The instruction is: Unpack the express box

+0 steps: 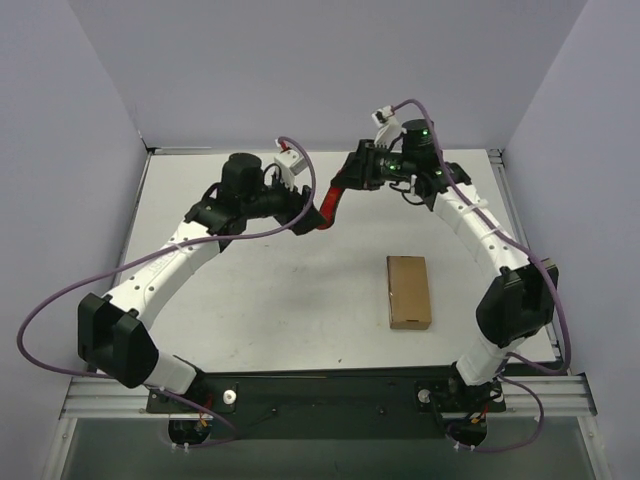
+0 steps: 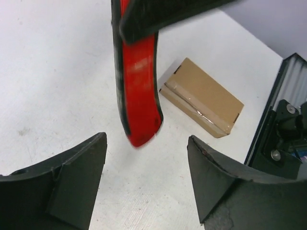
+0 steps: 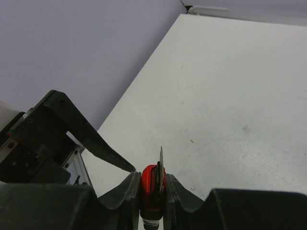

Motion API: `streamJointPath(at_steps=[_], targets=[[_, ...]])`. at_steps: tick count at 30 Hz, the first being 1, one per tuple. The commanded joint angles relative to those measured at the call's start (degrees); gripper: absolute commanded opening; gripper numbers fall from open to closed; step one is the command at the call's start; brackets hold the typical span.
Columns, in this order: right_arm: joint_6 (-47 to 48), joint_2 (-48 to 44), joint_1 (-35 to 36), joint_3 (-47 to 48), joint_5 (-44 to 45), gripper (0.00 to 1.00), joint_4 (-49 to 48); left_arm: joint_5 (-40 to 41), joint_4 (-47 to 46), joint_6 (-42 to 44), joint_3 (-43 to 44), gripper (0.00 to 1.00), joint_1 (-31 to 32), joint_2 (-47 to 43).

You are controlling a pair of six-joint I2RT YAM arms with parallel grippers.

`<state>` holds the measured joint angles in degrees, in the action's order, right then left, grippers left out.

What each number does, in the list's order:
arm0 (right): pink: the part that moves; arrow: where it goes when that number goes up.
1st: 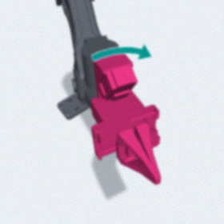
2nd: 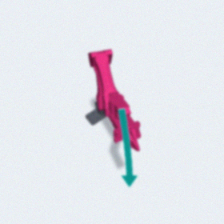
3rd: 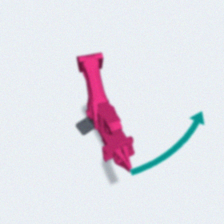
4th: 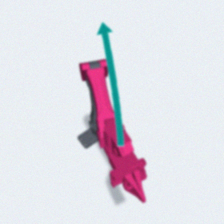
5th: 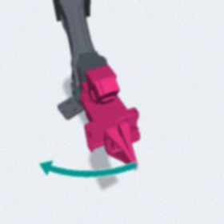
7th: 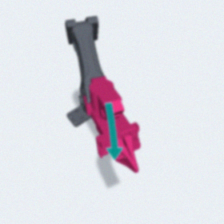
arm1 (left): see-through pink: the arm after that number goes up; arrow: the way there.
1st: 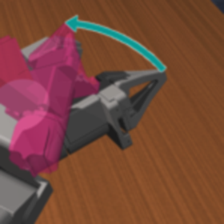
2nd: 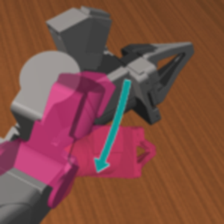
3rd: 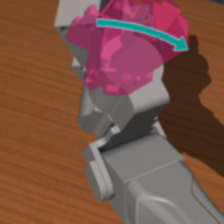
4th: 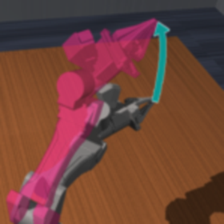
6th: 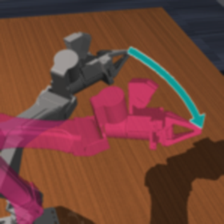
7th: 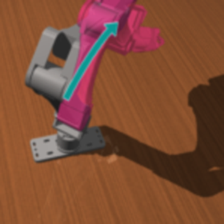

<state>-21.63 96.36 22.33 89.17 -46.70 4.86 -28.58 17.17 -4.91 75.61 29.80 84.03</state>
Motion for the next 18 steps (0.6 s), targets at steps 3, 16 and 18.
streamJointPath(at_steps=[3,16,18], targets=[[-4.12,-3.54,-8.61,4.35,-13.14,0.00,-10.03,-22.53,-23.47,-4.99,-5.13,0.81,-5.80,-3.97],[-10.63,-6.09,-7.56,1.10,-18.52,0.00,-20.77,-37.52,-41.43,-27.17,4.36,0.72,-3.53,11.68],[-10.89,-6.53,-7.12,0.58,-18.34,0.00,-21.12,-37.43,-41.60,-27.26,4.89,0.67,-3.35,12.39]])
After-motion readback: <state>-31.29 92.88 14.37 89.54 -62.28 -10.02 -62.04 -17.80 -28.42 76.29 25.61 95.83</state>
